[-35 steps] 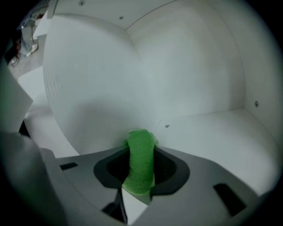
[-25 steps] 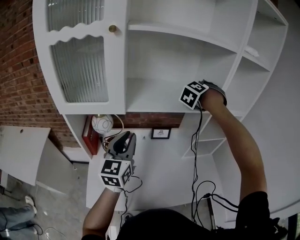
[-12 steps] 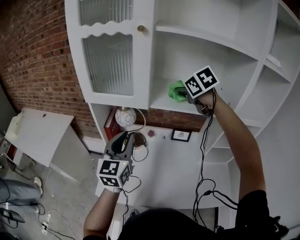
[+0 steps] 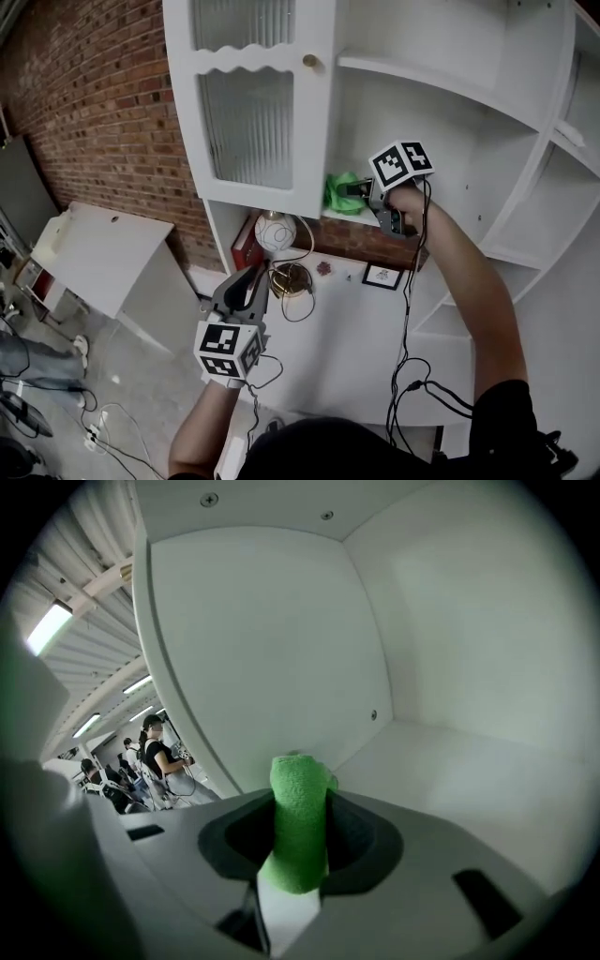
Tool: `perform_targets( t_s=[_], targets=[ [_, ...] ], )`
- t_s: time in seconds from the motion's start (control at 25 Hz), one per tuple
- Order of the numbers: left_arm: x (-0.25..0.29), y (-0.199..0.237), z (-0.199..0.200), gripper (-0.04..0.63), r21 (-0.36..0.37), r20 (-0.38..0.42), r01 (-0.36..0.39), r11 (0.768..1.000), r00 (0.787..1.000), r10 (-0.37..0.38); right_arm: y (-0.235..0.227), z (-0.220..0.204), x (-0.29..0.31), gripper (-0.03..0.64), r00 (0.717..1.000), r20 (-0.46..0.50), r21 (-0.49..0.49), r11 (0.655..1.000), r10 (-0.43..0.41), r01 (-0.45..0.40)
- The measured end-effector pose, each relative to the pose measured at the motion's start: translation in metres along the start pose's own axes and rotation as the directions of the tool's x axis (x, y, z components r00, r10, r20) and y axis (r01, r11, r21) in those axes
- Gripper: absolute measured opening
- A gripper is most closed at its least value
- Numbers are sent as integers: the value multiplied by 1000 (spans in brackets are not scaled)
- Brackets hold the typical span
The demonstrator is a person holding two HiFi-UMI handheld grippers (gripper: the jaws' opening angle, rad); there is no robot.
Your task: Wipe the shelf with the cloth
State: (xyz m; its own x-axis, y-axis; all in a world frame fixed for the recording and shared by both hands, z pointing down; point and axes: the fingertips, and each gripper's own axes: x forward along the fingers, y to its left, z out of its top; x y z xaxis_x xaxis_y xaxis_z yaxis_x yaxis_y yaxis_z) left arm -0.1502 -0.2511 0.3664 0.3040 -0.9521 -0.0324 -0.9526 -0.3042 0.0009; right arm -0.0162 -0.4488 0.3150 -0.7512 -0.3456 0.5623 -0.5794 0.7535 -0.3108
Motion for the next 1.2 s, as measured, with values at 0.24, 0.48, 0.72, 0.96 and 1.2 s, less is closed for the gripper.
perform_targets(
  t_s=[0.24,0.48,0.72,0.96,1.2],
  targets=[
    [5,0,-6,69,-5,-12,6,1000,1000,-6,-16,-9,1,117,993,-85,-44,996,-84,81],
    [22,-12,-10,69,-22,-12,58,998,998,-59,-27,-20,-17,117,982,-136,-68,990,-131,123],
    [48,-40,-14,69,-38,-10,149,988,989,-150,-51,-38,-53,117,972,-151,-42,984,-180,176],
    [76,-75,-12,69,-40,-4,253,967,967,-253,-84,-62,-103,117,941,-164,-29,955,-297,296],
    [94,-106,-9,69,-42,9,345,938,939,-345,-111,-86,-151,117,885,-182,-20,902,-428,432]
  ],
)
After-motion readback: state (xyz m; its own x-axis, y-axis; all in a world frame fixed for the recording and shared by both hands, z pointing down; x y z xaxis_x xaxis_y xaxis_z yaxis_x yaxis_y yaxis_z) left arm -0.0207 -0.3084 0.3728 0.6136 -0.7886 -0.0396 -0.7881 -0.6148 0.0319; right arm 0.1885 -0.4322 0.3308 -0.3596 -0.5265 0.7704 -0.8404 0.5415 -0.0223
